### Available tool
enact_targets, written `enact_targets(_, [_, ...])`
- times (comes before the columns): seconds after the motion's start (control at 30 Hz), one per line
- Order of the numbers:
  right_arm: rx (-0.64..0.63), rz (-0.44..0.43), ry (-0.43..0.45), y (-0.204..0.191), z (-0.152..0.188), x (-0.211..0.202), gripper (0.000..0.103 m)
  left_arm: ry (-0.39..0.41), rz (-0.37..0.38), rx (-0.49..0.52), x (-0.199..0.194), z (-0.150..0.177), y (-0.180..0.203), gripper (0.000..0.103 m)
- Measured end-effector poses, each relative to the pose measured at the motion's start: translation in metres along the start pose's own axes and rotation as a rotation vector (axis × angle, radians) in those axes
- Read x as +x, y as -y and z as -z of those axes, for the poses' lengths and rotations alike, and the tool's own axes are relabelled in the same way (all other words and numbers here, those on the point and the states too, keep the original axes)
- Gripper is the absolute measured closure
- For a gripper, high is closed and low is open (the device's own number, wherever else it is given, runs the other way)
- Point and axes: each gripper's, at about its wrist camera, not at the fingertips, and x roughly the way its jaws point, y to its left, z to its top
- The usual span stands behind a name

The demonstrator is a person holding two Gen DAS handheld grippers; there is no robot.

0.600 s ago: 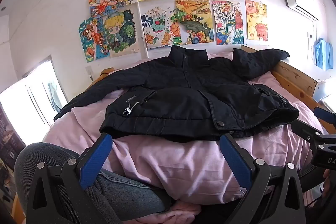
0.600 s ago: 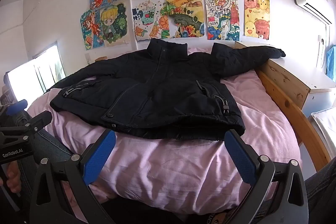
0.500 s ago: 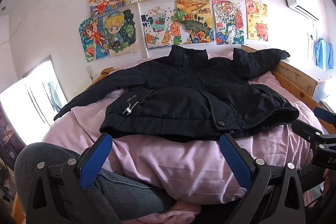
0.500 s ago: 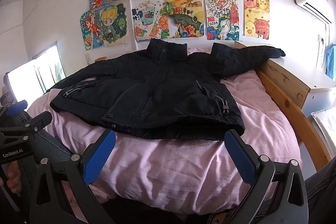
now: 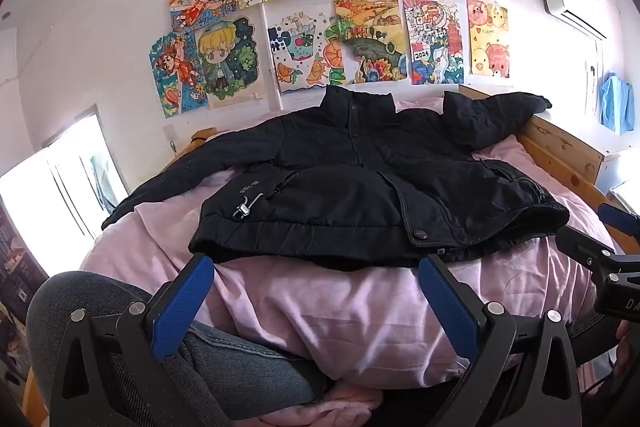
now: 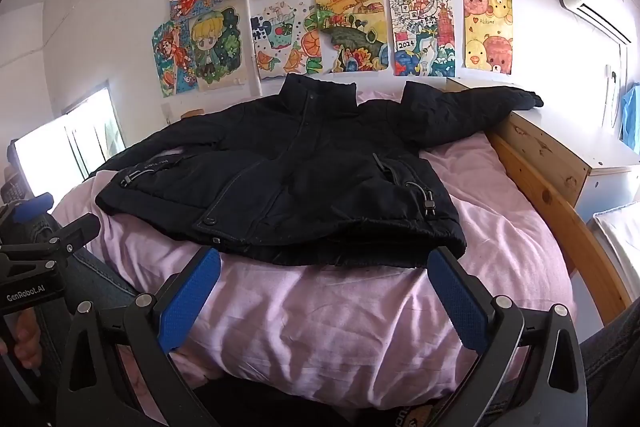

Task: Fold large clothes

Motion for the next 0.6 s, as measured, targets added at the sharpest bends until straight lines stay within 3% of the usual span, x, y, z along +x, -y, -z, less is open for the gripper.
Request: enact_targets(0.6, [0.004, 0.0, -0.001, -0.0032, -0.0014, -0.0006, 0.001, -0.004, -0.001, -0.001, 0.0001, 0.0001, 0.0, 0.0])
